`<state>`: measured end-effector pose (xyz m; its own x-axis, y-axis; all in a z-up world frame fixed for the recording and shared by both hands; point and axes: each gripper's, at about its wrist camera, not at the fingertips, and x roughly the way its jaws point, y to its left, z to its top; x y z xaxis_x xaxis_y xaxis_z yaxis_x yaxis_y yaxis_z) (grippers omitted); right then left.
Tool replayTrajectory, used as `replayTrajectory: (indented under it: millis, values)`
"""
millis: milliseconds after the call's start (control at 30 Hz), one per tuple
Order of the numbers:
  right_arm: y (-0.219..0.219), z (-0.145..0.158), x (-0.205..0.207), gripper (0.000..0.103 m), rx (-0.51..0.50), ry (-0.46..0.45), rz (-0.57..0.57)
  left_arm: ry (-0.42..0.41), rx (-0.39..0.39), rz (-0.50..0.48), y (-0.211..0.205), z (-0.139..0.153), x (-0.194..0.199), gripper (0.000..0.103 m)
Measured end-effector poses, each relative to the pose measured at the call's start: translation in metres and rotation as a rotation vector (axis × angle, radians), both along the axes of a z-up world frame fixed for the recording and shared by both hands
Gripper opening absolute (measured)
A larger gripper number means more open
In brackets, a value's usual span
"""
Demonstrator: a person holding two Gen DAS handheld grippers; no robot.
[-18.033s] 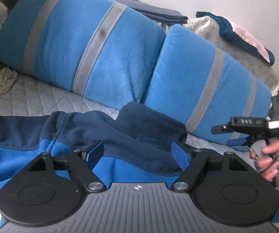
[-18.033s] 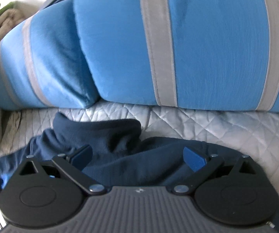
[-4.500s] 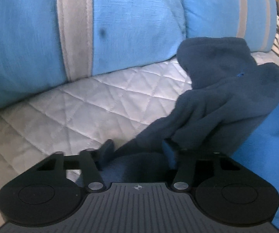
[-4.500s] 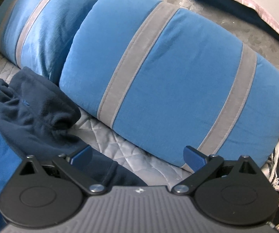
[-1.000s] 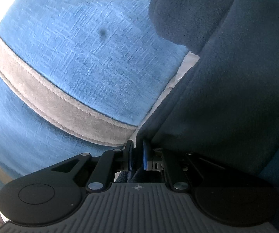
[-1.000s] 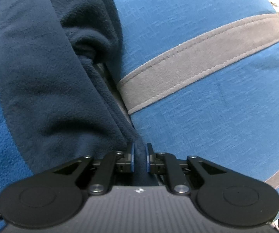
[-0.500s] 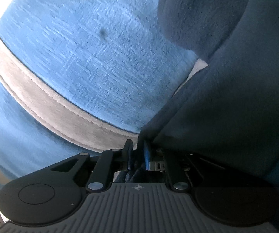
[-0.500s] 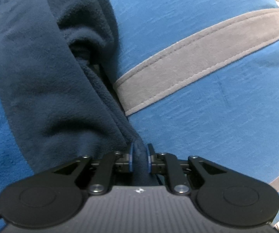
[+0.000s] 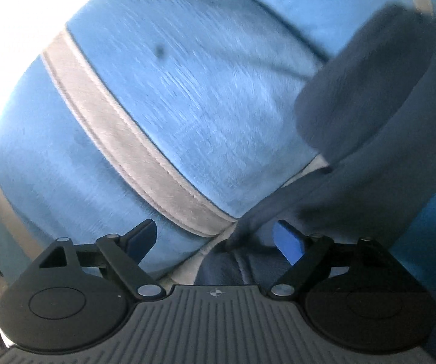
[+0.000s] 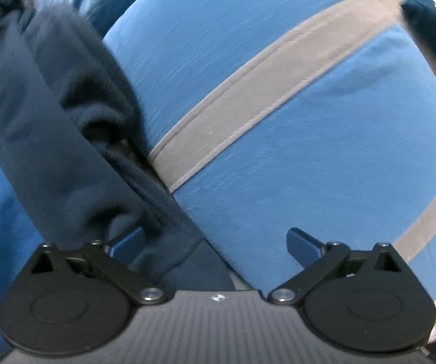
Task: Fold clothes
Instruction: 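Open both tools to release the hood edge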
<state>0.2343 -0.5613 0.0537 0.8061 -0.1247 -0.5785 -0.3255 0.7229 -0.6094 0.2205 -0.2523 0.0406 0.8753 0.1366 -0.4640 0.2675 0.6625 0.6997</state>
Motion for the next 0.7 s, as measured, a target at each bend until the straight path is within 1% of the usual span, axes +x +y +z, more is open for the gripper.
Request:
replayTrajectory:
  millis: [67,100,167,200,233,300,333,367,467,500,600,700]
  values:
    - [-0.016,0.010,-0.025,0.103,0.056,0.032,-0.024,0.021,-0.047,0.005,0.004,0.009,-0.007,0.086]
    - [-0.007,0.014,-0.033,0.103,0.079,0.048,-0.036,0.032,-0.068,0.010,0.006,0.014,-0.010,0.086]
    - [0.007,0.019,-0.039,0.103,0.124,0.084,-0.053,0.049,-0.100,0.017,0.007,0.024,-0.014,0.086]
    - [0.013,0.022,-0.042,0.103,0.146,0.103,-0.061,0.059,-0.115,0.019,0.004,0.030,-0.025,0.086]
    - [0.014,0.023,-0.044,0.103,0.165,0.121,-0.067,0.072,-0.137,0.024,0.003,0.036,-0.033,0.086]
    - [0.014,0.024,-0.046,0.103,0.205,0.157,-0.082,0.103,-0.191,0.036,0.009,0.043,-0.025,0.086]
    - [0.009,0.029,-0.053,0.103,0.231,0.179,-0.092,0.118,-0.220,0.045,0.011,0.046,-0.031,0.086]
    - [0.005,0.033,-0.058,0.103,0.259,0.202,-0.103,0.131,-0.248,0.054,0.012,0.050,-0.039,0.086]
    - [0.004,0.035,-0.059,0.103,0.355,0.286,-0.141,0.167,-0.308,0.081,0.016,0.069,-0.084,0.086]
    - [0.003,0.038,-0.063,0.103,0.382,0.315,-0.150,0.178,-0.327,0.092,0.019,0.073,-0.093,0.086]
    - [0.003,0.040,-0.069,0.103,0.449,0.352,-0.160,0.208,-0.400,0.132,0.030,0.080,-0.104,0.086]
    - [0.003,0.050,-0.085,0.103,0.489,0.347,-0.163,0.219,-0.487,0.175,0.040,0.088,-0.113,0.086]
